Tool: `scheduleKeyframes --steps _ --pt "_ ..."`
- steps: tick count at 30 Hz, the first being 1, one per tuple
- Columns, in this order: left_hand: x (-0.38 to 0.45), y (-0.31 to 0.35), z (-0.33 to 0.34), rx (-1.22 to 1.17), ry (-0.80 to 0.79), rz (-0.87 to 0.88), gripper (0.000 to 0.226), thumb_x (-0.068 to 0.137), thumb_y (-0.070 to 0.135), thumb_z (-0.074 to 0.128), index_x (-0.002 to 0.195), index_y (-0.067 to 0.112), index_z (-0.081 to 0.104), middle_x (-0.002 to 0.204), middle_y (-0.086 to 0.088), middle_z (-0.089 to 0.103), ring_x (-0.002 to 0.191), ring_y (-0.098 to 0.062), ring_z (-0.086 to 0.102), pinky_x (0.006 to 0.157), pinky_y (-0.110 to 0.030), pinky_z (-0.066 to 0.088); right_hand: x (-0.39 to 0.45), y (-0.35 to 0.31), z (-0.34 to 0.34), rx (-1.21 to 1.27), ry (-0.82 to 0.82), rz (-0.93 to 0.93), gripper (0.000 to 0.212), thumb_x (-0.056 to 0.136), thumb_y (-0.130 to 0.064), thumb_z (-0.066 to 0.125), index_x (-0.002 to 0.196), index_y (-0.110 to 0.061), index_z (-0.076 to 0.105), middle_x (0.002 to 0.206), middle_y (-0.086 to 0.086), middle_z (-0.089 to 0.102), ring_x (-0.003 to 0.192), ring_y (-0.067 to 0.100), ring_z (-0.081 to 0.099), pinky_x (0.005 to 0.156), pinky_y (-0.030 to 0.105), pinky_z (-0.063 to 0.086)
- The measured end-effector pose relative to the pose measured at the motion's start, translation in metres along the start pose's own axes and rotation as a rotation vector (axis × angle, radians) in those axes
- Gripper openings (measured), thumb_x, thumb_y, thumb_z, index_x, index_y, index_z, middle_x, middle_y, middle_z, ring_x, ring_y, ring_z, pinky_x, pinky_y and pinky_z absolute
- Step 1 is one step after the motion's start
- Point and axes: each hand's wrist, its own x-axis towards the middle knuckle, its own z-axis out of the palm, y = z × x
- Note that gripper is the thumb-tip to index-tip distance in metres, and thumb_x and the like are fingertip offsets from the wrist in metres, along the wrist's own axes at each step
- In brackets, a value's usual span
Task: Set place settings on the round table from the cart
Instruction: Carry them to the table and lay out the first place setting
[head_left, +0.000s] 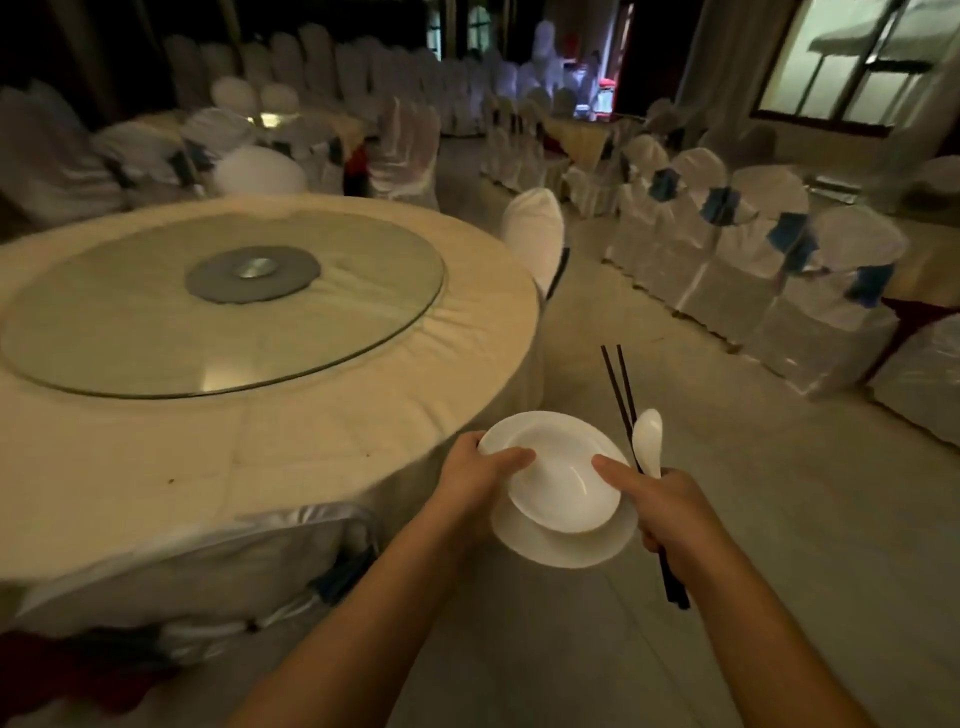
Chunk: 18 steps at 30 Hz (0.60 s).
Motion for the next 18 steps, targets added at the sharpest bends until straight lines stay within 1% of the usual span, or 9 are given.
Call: scheduleKeyframes --steps 2,6,8,9,11,12,14,16,18 --pt "0.002 0.003 -0.034 -0.011 0.08 -0.008 0.056 0.078 0.03 0.075 0.127 0.017 0.051 0.115 -0.006 0.063 0.097 -0.027 0.064 0.075 -0.044 0.057 0.004 -0.012 0.032 -0.041 -0.09 -0.025 0.061 0.075 -0.049 0.077 0.115 -0.005 0.063 0.072 -0.001 0.06 0.05 0.009 0.046 0.037 0.019 0.034" --pt "-0.003 0.002 -0.09 -0.003 0.248 -0.01 0.053 0.078 0.033 0.074 0.124 0.018 0.053 0.115 -0.006 0.064 0.096 -0.027 0.064 0.077 -0.046 0.058 0.009 -0.032 0.089 -0.093 -0.257 -0.045 0.062 0.075 -0.046 0.078 0.116 -0.002 0.062 0.078 0.004 0.063 0.052 0.01 0.048 0.038 0.021 0.036" --pt "-0.009 0.0 -0.114 -0.029 0.327 -0.006 0.052 0.078 0.031 0.074 0.124 0.016 0.054 0.114 -0.007 0.064 0.094 -0.026 0.065 0.074 -0.043 0.058 0.008 -0.04 0.116 -0.103 -0.342 -0.06 0.063 0.074 -0.044 0.08 0.117 -0.002 0.062 0.078 0.003 0.063 0.056 0.012 0.053 0.037 0.02 0.04" --pt "-0.013 0.001 -0.125 -0.041 0.367 -0.001 0.051 0.079 0.029 0.074 0.123 0.015 0.054 0.114 -0.007 0.065 0.093 -0.025 0.066 0.069 -0.04 0.057 0.007 -0.043 0.129 -0.106 -0.382 -0.066 0.063 0.074 -0.044 0.081 0.116 -0.002 0.062 0.082 0.004 0.066 0.062 0.015 0.059 0.042 0.023 0.046" --pt "-0.021 0.0 -0.147 -0.047 0.437 -0.003 0.049 0.081 0.029 0.074 0.123 0.015 0.054 0.113 -0.007 0.065 0.092 -0.025 0.066 0.064 -0.036 0.055 0.006 -0.048 0.154 -0.121 -0.458 -0.079 0.061 0.073 -0.046 0.081 0.115 -0.004 0.064 0.092 0.007 0.071 0.08 0.024 0.068 0.062 0.035 0.057" --pt "-0.025 0.0 -0.156 -0.051 0.47 -0.003 0.047 0.081 0.029 0.073 0.123 0.015 0.054 0.113 -0.007 0.065 0.092 -0.025 0.066 0.062 -0.034 0.054 0.004 -0.05 0.165 -0.128 -0.5 -0.088 0.06 0.072 -0.046 0.081 0.113 -0.005 0.065 0.095 0.008 0.073 0.084 0.026 0.069 0.07 0.04 0.058" --pt "-0.034 0.001 -0.174 -0.071 0.543 0.007 0.046 0.082 0.027 0.073 0.122 0.013 0.055 0.111 -0.008 0.066 0.09 -0.025 0.066 0.059 -0.032 0.052 0.0 -0.056 0.185 -0.128 -0.584 -0.097 0.056 0.072 -0.047 0.081 0.109 -0.008 0.066 0.097 0.008 0.074 0.087 0.028 0.07 0.079 0.047 0.059" --pt "-0.04 0.002 -0.188 -0.073 0.59 0.013 0.044 0.083 0.026 0.072 0.121 0.013 0.056 0.107 -0.006 0.066 0.087 -0.022 0.066 0.056 -0.029 0.05 -0.003 -0.06 0.201 -0.125 -0.62 -0.119 0.048 0.072 -0.047 0.081 0.101 -0.012 0.067 0.095 0.006 0.074 0.085 0.026 0.071 0.073 0.042 0.059" --pt "-0.046 0.003 -0.201 -0.09 0.645 0.014 0.046 0.082 0.027 0.073 0.122 0.014 0.055 0.107 -0.006 0.065 0.088 -0.023 0.065 0.058 -0.031 0.05 -0.008 -0.066 0.219 -0.146 -0.667 -0.149 0.036 0.073 -0.049 0.079 0.085 -0.019 0.062 0.089 0.003 0.072 0.078 0.021 0.069 0.057 0.031 0.053"
